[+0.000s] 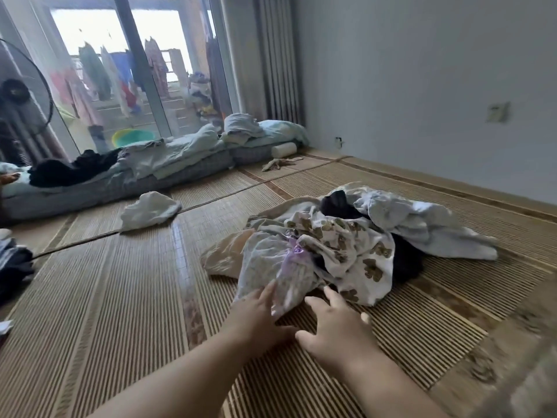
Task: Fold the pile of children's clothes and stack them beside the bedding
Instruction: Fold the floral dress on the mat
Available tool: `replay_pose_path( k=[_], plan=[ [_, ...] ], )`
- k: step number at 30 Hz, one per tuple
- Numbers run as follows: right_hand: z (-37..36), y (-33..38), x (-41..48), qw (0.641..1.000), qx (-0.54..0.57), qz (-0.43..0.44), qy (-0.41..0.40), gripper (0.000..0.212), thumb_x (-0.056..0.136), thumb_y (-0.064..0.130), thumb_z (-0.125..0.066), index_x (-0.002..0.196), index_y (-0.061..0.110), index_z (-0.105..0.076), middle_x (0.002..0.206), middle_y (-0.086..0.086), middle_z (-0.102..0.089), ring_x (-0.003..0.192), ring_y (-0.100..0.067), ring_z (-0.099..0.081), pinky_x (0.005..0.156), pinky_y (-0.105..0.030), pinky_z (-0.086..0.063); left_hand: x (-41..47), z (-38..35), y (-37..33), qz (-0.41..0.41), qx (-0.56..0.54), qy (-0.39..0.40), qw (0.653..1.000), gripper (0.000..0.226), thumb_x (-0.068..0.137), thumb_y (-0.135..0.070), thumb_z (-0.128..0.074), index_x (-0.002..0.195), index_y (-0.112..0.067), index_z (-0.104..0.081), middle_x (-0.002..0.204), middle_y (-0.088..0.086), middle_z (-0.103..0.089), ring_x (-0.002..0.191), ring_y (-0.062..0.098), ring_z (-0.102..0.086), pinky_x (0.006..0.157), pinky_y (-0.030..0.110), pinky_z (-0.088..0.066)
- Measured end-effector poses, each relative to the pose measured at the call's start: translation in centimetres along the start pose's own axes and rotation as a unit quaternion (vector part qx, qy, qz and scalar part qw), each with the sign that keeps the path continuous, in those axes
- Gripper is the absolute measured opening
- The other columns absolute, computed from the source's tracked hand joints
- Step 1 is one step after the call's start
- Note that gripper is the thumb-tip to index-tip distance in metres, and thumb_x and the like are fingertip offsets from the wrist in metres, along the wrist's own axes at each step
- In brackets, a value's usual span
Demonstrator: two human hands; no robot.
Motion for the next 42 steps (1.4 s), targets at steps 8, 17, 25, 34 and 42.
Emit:
replay_pose_path(
  k=[8,17,25,34,42],
  plan=[
    [-0.7,0.8,-0.1,1.0,-0.001,-0.01,0.007,0.079,0.088,0.054,-0.053,0.151,0.034,-0.01,0.16,-0.002,-0.011,0.141,-0.023,-0.029,0.113,-0.058,-0.011,-0.6,4.9,-0.2,-0.06,-0.013,-0.05,0.997,0.02,0.097,-0.029,-0.048,0.093,-0.018,-0.064,0.087,0.002,-0.063,0.083,0.02,-0.06,0.067,0.023,-0.039],
    [0.3,5.2,-2.4,1.0,-0.006,0.015,0.002,0.075,0.087,0.029,-0.053,0.151,0.036,-0.013,0.157,-0.001,-0.019,0.142,-0.024,-0.024,0.113,-0.053,-0.022,-13.9,12.8,5.8,-0.15,0.027,0.008,0.988,0.012,0.085,-0.035,-0.066,0.091,-0.027,-0.071,0.076,-0.017,-0.063,0.067,-0.007,-0.059,0.061,0.012,-0.049],
    [-1.6,9.3,-6.7,0.983,-0.068,0.12,0.124,0.051,0.084,0.022,-0.055,0.134,0.032,-0.052,0.136,0.006,-0.055,0.124,-0.012,-0.049,0.099,-0.018,-0.036,-22.6,8.1,19.4,0.026,0.173,0.149,0.973,0.021,0.084,-0.036,-0.063,0.105,-0.035,-0.068,0.084,-0.018,-0.056,0.078,0.005,-0.057,0.069,0.022,-0.046],
    [1.1,6.4,-4.4,0.998,0.021,-0.01,-0.064,0.047,0.088,0.032,-0.055,0.134,0.025,-0.049,0.126,-0.01,-0.054,0.107,-0.026,-0.056,0.085,-0.034,-0.048,-19.3,5.2,8.2,-0.048,0.061,0.035,0.996,0.062,0.076,-0.06,-0.06,0.133,-0.041,-0.043,0.137,-0.011,-0.048,0.118,0.013,-0.051,0.093,0.031,-0.046],
    [-2.2,4.2,-3.5,0.992,0.078,-0.034,0.094,0.014,0.086,0.032,-0.059,0.079,0.02,-0.062,0.091,-0.006,-0.067,0.088,-0.024,-0.063,0.07,-0.03,-0.047,-14.8,-0.2,0.2,-0.072,0.082,0.053,0.993,0.064,0.078,-0.051,-0.065,0.135,-0.032,-0.044,0.131,0.002,-0.052,0.124,0.025,-0.044,0.103,0.04,-0.042]
  ],
)
Point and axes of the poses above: each hand's wrist, its own x-axis towards the middle knuckle, its own z-axis out of the back of the hand, y = z × x, the point moved 6 cm from there along x, towards the middle knuckle
